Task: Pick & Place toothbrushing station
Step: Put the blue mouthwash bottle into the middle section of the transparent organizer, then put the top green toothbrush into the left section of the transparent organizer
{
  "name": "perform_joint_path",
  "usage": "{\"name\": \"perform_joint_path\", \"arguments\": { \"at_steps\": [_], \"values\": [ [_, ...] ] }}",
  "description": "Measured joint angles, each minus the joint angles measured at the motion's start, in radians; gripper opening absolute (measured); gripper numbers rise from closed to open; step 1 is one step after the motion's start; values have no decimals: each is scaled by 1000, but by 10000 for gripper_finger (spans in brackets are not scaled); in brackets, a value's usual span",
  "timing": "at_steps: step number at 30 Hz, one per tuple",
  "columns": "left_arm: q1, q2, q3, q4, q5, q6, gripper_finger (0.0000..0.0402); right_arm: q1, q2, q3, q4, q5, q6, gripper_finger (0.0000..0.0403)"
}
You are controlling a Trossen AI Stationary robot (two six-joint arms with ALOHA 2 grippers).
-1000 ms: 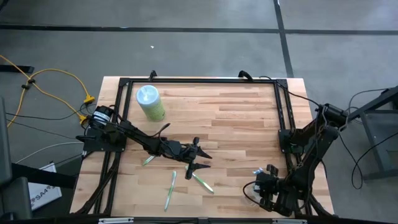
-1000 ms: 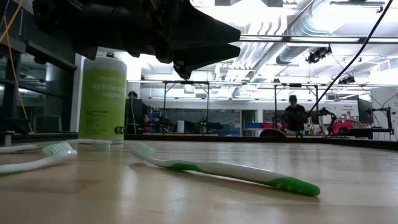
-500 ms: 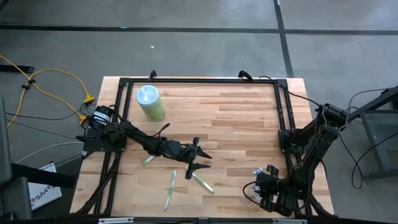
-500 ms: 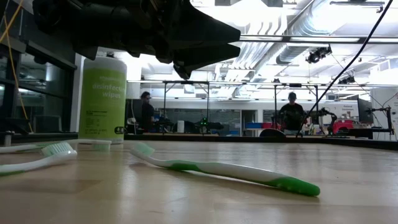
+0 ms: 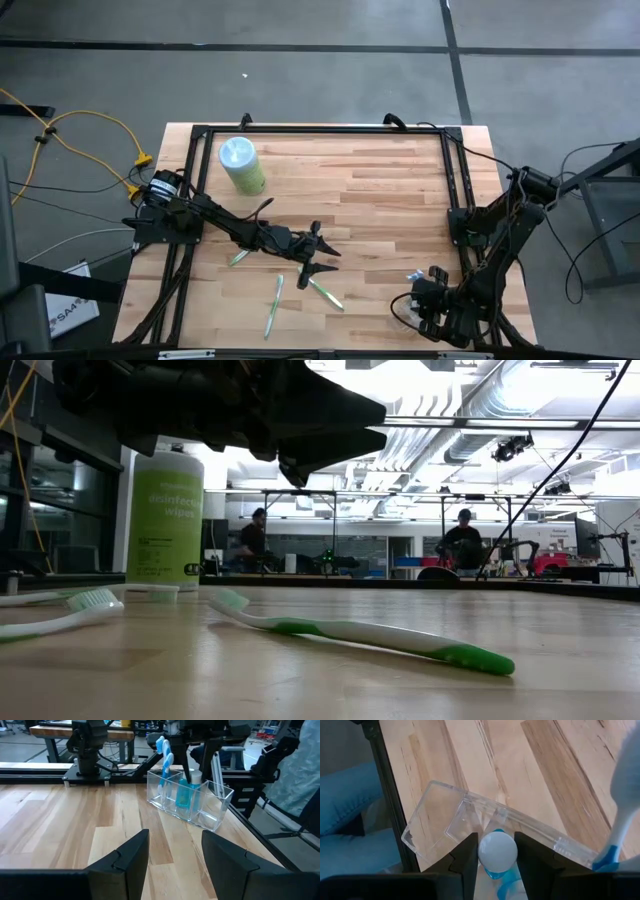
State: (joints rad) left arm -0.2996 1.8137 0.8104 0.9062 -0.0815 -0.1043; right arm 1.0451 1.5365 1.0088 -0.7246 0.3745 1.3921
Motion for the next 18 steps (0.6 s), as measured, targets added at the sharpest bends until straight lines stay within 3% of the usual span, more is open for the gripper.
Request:
{"name": "perform_joint_path", "arguments": {
  "at_steps": [11, 18],
  "values": [
    [0, 0, 0, 0, 1, 0, 177, -1, 0, 0, 1, -3, -2, 120],
    [0, 0, 0, 0, 2, 0, 177, -14, 0, 0, -2, -11, -8, 176]
  ]
}}
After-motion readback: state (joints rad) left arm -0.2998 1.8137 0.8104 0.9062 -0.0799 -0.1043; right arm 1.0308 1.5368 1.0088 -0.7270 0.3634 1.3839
